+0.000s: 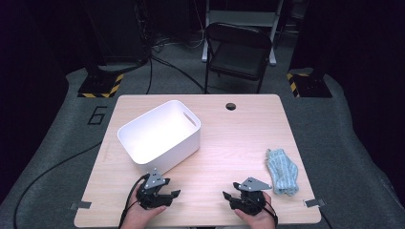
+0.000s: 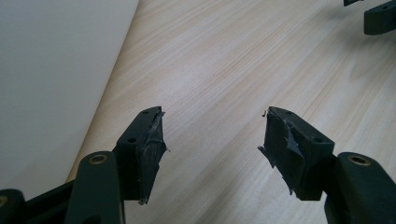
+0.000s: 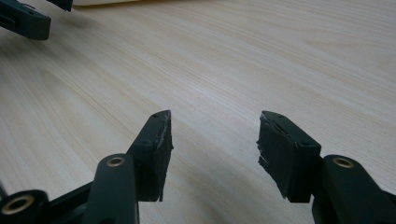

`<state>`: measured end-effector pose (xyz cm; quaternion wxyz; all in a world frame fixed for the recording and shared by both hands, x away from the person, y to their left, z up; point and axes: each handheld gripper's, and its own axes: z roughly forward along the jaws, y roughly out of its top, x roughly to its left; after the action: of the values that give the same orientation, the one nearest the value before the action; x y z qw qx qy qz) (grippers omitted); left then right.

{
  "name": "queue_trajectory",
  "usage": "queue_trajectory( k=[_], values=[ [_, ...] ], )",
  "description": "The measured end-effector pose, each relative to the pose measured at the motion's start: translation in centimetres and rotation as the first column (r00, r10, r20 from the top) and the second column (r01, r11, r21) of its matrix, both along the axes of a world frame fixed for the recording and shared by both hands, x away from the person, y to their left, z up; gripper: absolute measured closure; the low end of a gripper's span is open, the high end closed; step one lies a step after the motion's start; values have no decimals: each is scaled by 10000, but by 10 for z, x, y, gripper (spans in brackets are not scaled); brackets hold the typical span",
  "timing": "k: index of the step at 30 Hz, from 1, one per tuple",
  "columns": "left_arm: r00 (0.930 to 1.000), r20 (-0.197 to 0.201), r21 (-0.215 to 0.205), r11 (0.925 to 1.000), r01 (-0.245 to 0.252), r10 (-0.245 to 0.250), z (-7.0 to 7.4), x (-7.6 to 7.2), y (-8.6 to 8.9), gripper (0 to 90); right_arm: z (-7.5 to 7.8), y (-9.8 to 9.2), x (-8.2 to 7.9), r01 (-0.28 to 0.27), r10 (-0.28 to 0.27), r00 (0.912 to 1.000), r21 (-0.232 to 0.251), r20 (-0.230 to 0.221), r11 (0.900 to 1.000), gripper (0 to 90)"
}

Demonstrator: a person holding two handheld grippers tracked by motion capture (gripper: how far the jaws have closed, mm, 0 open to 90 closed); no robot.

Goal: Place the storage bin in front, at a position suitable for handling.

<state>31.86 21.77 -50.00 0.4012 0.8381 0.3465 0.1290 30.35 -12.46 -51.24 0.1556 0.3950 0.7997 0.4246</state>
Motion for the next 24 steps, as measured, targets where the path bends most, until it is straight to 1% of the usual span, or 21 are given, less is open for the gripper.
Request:
queue_trajectory(
  k=[1, 3, 4, 6, 7, 8, 9, 10, 13, 15, 17, 20, 21, 22, 23, 24],
  values=[
    [10000, 58, -4, 10000, -11, 11, 1, 0, 0, 372, 0, 0, 0, -16, 16, 10000, 10, -2, 10000, 440],
    [10000, 66, -38, 10000, 22, -22, 2, 0, 0, 372, 0, -1, 0, -97, 99, 9998, -100, 179, 9999, 438],
    [10000, 66, -38, 10000, 22, -22, 2, 0, 0, 372, 0, -1, 0, -97, 99, 9998, -100, 179, 9999, 438],
    [10000, -17, -144, 9999, -71, 71, 3, -2, 1, 389, 0, -2, -1, 137, -138, 9999, 31, 95, 9999, 435],
    [9999, -34, -248, 9996, -112, 111, 3, -3, 1, 395, 0, -2, -1, 153, -154, 9998, 88, 127, 9998, 435],
    [9999, -117, -299, 9995, -114, 110, 4, -4, 2, 397, 0, -2, -1, 128, -129, 9999, 128, 87, 9998, 436],
    [9999, -17, -265, 9995, -169, 169, 4, -4, 2, 403, 1, -1, -1, 108, -109, 9999, 105, 36, 9999, 439],
    [9998, -88, -309, 9994, -175, 173, 4, -4, 3, 405, 1, -1, -1, 15, -16, 10000, 102, 38, 9999, 443],
    [9999, -48, -263, 9995, -150, 149, 5, -4, 5, 410, 1, 2, -1, -114, 114, 9997, -24, 228, 9999, 447],
    [9999, 11, -354, 9992, -171, 172, 6, -5, 6, 418, 1, 4, -1, -164, 165, 9997, -52, 165, 9999, 449],
    [9999, -51, -499, 9986, -153, 151, 7, -5, 6, 427, 1, 4, -1, -183, 185, 9997, -148, 151, 9997, 447],
    [10000, -26, -506, 9987, -87, 86, 8, -6, 5, 435, 2, 5, -2, -175, 175, 9998, -51, 106, 9998, 447],
    [9999, -132, -574, 9983, -105, 98, 9, -7, 4, 435, 2, 4, -1, -239, 240, 9996, -80, 177, 9997, 447],
    [9999, -91, -498, 9987, -57, 52, 10, -7, 5, 435, 3, 4, -2, -205, 205, 9994, -25, 261, 9998, 446],
    [10000, -5, -526, 9986, -80, 79, 10, -8, 4, 439, 4, 4, -2, -222, 222, 9995, -26, 241, 9998, 440],
    [9999, -71, -549, 9984, -93, 90, 12, -10, 4, 441, 5, 3, -2, -133, 132, 9996, 30, 246, 9999, 436]
  ],
)
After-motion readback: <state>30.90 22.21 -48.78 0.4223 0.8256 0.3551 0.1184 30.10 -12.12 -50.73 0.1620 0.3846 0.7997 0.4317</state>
